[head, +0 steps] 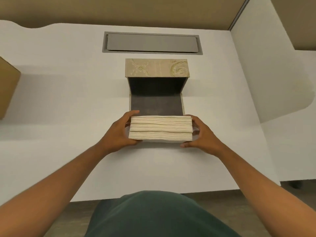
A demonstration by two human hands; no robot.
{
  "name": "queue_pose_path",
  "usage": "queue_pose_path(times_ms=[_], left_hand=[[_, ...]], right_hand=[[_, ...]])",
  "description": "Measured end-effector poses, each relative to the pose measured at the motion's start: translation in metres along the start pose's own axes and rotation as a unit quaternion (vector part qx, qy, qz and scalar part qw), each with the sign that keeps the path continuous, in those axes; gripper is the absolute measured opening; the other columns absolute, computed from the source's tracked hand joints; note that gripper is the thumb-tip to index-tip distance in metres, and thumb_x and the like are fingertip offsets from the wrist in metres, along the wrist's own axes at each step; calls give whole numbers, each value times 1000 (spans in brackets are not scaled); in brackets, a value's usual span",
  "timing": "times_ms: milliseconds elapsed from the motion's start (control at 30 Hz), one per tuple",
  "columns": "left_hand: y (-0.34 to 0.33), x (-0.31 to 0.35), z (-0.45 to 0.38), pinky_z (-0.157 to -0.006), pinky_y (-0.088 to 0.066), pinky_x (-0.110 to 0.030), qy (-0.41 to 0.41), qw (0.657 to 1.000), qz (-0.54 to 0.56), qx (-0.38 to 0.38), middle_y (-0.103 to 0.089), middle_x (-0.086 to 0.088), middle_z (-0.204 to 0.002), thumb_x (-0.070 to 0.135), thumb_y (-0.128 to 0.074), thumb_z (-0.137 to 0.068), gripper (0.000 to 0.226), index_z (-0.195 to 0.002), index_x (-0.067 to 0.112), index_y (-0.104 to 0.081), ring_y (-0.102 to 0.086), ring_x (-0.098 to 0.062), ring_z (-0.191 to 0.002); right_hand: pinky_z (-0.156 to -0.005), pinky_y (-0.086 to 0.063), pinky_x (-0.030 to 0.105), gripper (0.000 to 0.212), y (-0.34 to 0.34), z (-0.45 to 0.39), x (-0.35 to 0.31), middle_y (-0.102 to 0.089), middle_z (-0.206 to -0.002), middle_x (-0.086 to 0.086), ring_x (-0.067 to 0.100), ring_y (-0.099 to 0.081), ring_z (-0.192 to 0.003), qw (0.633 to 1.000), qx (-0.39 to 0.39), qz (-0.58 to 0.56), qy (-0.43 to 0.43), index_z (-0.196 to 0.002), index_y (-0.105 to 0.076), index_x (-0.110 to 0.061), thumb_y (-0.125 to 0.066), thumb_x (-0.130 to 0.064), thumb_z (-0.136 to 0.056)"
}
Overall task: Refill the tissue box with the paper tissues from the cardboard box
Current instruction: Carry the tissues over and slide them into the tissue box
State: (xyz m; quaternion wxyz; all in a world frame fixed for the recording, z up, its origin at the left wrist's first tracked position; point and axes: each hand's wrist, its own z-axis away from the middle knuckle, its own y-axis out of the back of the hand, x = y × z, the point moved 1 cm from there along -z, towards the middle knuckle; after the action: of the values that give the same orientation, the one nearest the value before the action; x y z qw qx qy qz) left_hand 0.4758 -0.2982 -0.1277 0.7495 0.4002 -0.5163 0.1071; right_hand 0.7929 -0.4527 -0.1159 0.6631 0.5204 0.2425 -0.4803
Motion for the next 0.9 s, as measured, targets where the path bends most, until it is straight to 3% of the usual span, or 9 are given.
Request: queue_pose_path(times_ms=[133,233,500,633,767,900], left_hand=[[-10,1,6,-100,-44,-5,-8,1000,-5,25,-67,17,-130,21,-97,-70,76,-134,31,-59,-63,-7,-124],[-14,2,9,-99,-44,-4,1,1000,-10,25,-67,17,-127,23,-98,-69,73,-130,32,-59,-63,-7,-122],[-15,8,17,-98,-46,-3,23,1000,-4,13,-65,27,-125,22,-98,-72,71,-128,34,-55,-62,9,-118],[-9,8,15,-99,-51,-9,45,997,56,16,-73,19,-124,18,-100,-70,71,-129,32,-63,-67,-3,-122],[6,14,6,-98,-61,-31,111,973,193,56,-75,7,-133,33,-100,-68,80,-140,30,-66,-74,-18,-120],[21,32,-19,-91,-61,-33,163,955,229,99,-82,7,-120,45,-94,-73,58,-125,29,-78,-79,-14,-107]], right_hand=[[-100,-56,46,83,3,-2,5,-70,-128,-18,6,-63,-121,1000,20,5,23,-133,-59,-34,-101,-22,-63],[-98,-57,49,77,5,-1,8,-73,-125,-17,7,-66,-117,999,25,8,30,-131,-63,-31,-101,-24,-64],[-99,-57,48,78,4,3,10,-73,-126,-18,11,-68,-115,999,13,3,32,-132,-64,-35,-101,-28,-64],[-104,-56,39,74,4,6,9,-74,-128,-18,7,-68,-119,999,6,-47,21,-132,-66,-32,-100,-27,-67],[-98,-60,29,62,11,4,-2,-77,-128,-5,15,-73,-119,981,-12,-195,-9,-132,-70,-26,-94,-22,-76],[-92,-62,30,47,19,-23,-27,-80,-122,0,19,-77,-113,969,4,-238,-62,-128,-73,-19,-88,-26,-84]])
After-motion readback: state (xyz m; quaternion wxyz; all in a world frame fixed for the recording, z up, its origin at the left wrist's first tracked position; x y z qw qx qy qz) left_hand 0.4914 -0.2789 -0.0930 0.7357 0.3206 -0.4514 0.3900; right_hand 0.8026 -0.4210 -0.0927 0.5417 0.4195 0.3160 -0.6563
